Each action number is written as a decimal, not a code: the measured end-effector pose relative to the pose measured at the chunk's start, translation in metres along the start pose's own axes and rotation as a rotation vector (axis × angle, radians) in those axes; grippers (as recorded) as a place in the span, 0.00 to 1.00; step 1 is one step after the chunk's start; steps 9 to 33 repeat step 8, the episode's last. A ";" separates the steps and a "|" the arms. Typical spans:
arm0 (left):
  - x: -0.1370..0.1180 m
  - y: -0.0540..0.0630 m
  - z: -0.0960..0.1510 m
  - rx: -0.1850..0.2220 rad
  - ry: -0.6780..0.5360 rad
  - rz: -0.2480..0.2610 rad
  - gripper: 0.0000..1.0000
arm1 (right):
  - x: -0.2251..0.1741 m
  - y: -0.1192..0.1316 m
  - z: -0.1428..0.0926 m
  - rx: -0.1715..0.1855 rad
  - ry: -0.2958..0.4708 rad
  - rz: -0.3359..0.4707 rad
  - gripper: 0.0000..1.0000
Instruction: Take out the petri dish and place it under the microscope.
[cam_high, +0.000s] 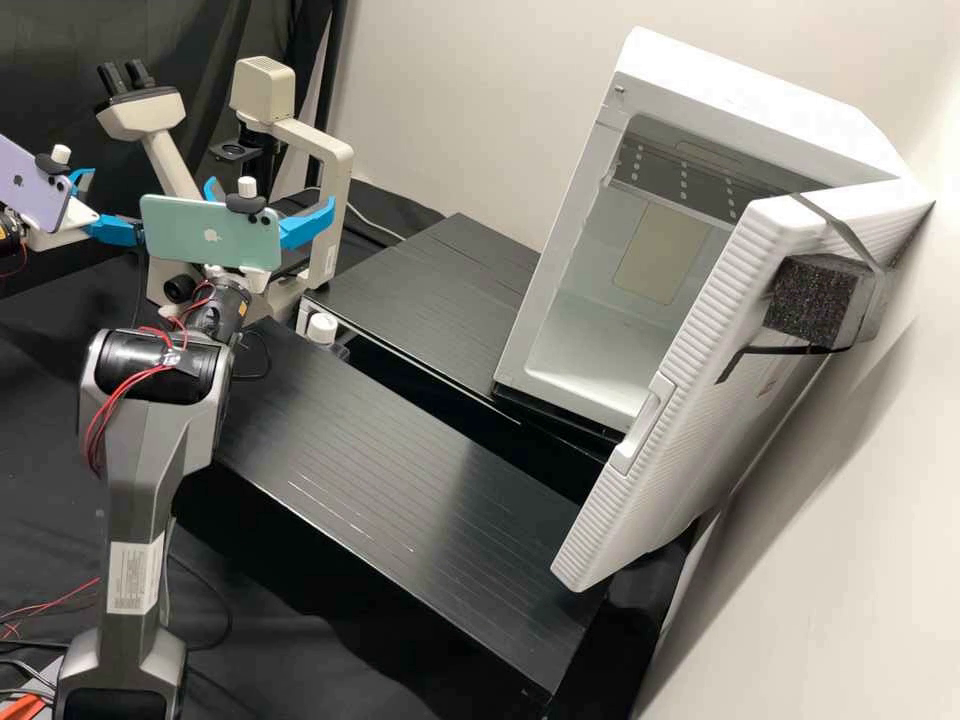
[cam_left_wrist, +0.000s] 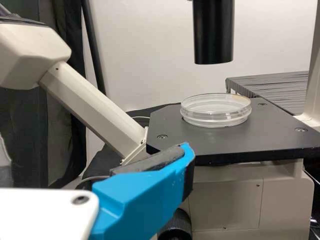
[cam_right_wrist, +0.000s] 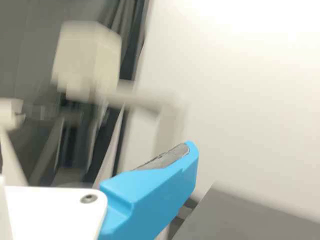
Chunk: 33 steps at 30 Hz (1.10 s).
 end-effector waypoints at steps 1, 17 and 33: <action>0.000 0.000 0.000 0.000 0.000 0.000 1.00 | -0.008 0.006 -0.003 0.003 0.015 0.037 1.00; 0.000 0.000 0.000 0.000 0.000 0.000 1.00 | -0.035 0.020 -0.005 0.039 0.023 0.048 1.00; 0.000 0.000 0.000 0.000 0.000 0.000 1.00 | -0.035 0.020 -0.005 0.039 0.023 0.048 1.00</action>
